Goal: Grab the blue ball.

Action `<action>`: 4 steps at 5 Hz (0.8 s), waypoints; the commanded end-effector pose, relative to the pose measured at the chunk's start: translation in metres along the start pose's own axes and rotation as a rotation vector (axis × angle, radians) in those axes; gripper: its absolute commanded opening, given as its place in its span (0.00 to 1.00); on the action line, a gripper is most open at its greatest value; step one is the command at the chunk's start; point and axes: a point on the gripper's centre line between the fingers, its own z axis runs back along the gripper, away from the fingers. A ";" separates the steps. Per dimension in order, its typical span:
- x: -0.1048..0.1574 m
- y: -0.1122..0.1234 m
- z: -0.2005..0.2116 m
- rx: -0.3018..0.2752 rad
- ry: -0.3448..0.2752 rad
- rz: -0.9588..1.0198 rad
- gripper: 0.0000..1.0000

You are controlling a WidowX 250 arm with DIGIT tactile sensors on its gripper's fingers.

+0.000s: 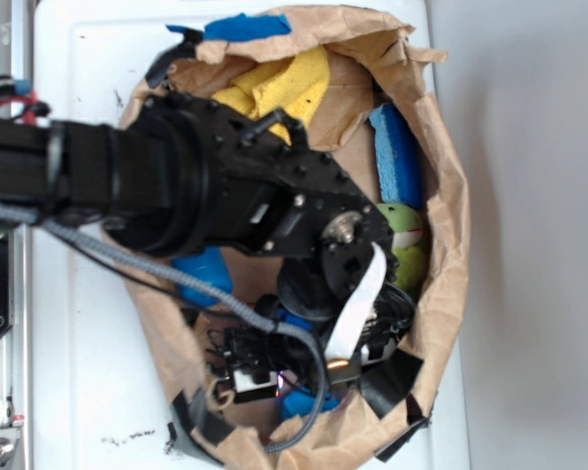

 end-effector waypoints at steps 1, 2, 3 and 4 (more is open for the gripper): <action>0.022 -0.018 -0.007 -0.098 0.030 -0.096 1.00; 0.022 -0.031 -0.003 -0.114 0.024 -0.134 1.00; 0.021 -0.035 -0.001 -0.102 0.005 -0.138 0.00; 0.018 -0.032 -0.005 -0.085 0.007 -0.115 0.00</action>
